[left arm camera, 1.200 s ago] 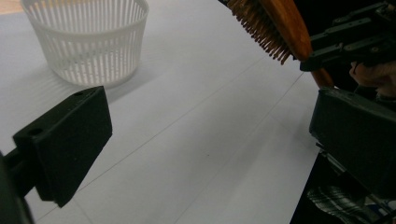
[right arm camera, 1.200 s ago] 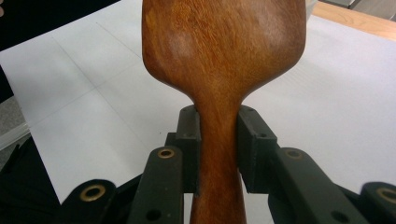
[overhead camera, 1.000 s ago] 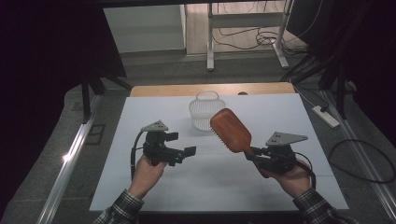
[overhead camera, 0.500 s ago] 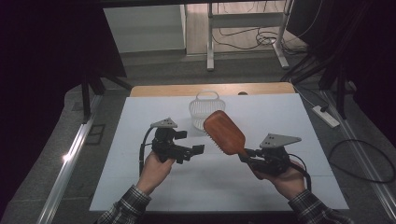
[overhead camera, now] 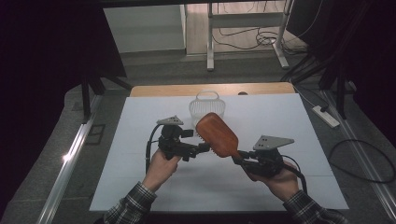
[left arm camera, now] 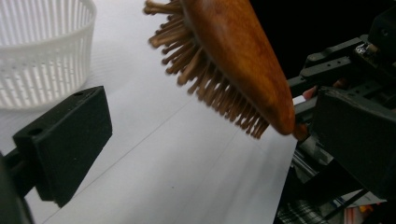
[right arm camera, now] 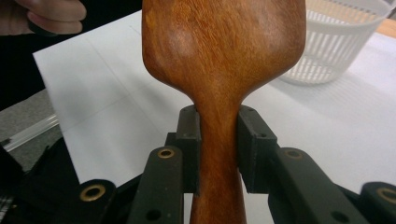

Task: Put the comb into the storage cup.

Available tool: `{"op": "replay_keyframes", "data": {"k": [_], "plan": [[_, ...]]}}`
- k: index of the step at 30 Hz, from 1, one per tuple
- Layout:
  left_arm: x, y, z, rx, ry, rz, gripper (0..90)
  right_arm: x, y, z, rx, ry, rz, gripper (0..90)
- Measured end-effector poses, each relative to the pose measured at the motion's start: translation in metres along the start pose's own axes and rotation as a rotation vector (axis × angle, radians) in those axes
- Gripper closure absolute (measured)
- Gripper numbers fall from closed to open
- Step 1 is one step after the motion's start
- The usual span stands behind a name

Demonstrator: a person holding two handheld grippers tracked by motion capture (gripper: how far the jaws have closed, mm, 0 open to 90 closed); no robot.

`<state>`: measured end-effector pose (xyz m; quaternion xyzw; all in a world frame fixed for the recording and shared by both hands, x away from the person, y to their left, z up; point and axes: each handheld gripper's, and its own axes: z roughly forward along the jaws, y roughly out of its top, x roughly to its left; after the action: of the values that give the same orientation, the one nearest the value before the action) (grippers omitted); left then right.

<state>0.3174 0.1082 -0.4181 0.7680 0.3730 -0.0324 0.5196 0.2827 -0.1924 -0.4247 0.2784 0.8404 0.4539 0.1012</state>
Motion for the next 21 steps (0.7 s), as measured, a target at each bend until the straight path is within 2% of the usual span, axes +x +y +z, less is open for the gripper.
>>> {"op": "replay_keyframes", "data": {"k": [17, 21], "plan": [[-0.001, 0.004, 0.013, 0.024, -0.05, -0.02, 0.1, 0.012, 0.001, 0.01, 0.004, 0.035, -0.018, 72.4], [-0.001, 0.005, 0.015, 0.033, -0.056, -0.028, 4.6, 0.013, 0.001, 0.011, 0.008, 0.038, -0.023, 72.4]]}}
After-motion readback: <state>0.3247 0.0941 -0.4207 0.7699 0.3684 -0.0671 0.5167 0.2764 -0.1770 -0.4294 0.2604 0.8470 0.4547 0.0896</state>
